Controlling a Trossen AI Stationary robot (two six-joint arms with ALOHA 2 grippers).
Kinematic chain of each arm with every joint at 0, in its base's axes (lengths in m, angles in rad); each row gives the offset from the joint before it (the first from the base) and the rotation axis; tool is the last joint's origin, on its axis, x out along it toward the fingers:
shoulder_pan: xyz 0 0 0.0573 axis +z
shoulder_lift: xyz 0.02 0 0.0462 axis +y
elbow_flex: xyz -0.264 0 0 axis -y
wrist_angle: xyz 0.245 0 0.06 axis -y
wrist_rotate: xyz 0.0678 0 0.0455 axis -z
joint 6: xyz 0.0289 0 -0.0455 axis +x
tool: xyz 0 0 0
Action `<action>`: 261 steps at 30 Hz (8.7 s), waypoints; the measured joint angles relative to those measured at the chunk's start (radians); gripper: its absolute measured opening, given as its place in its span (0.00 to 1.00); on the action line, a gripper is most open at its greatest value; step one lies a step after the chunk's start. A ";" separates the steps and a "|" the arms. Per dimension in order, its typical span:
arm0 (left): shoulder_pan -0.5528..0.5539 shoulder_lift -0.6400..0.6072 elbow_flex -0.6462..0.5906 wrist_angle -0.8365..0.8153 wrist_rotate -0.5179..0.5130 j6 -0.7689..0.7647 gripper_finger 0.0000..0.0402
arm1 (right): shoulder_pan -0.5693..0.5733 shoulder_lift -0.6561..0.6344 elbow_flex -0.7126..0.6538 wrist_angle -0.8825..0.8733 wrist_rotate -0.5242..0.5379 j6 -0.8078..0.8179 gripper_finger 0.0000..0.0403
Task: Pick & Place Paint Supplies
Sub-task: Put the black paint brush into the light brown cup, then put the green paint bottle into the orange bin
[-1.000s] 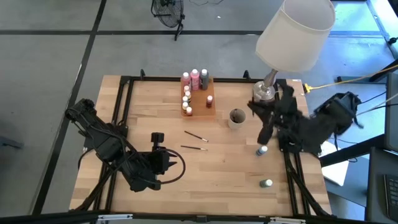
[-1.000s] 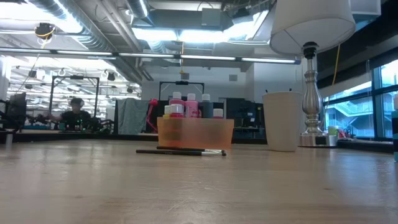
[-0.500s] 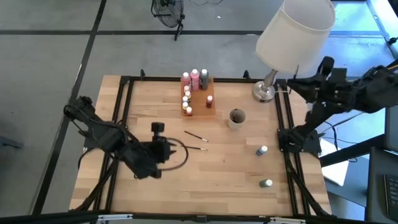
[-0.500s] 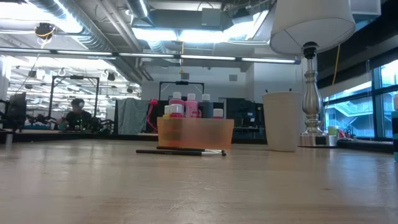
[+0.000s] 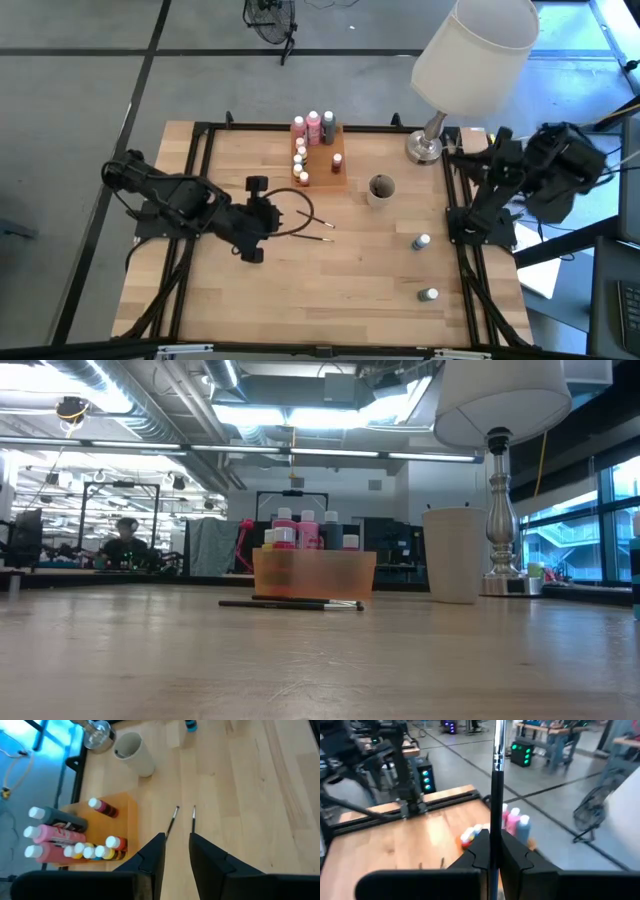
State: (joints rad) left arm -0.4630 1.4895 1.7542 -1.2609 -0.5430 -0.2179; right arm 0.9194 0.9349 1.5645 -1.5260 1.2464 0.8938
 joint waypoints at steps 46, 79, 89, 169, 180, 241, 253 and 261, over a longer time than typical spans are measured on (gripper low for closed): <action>0.210 0.000 0.000 0.089 0.211 0.154 0.21 | 0.098 -0.160 -1.041 0.766 0.313 0.492 0.04; 0.176 0.001 0.001 0.074 0.306 0.134 0.20 | -0.697 -0.030 -1.041 1.666 -0.669 -0.607 0.04; 0.182 0.001 0.001 0.028 0.303 0.134 0.19 | -0.890 -0.030 -1.041 1.569 -0.871 -0.641 0.04; 0.301 0.001 0.001 0.022 0.340 0.214 0.19 | -1.115 -0.034 -1.191 1.691 -1.179 -0.635 0.32; 0.301 0.001 0.001 -0.061 0.383 0.157 0.19 | -1.113 -0.035 -0.983 1.679 -1.325 -0.658 0.36; -0.089 0.006 -0.276 0.260 0.193 -0.147 0.39 | 0.071 0.046 -0.719 1.246 -1.364 1.061 0.36; -0.069 -0.007 -0.276 0.247 0.200 -0.102 0.39 | 0.208 0.315 -0.719 1.347 -1.145 1.032 0.36; -0.030 -0.010 -0.276 0.249 0.251 -0.099 0.39 | 0.228 0.425 -0.718 1.351 -1.230 1.193 0.37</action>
State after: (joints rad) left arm -0.4934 1.4796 1.4784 -1.0122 -0.2924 -0.3172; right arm 1.1473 1.3595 0.8462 -0.1749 0.0168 2.0873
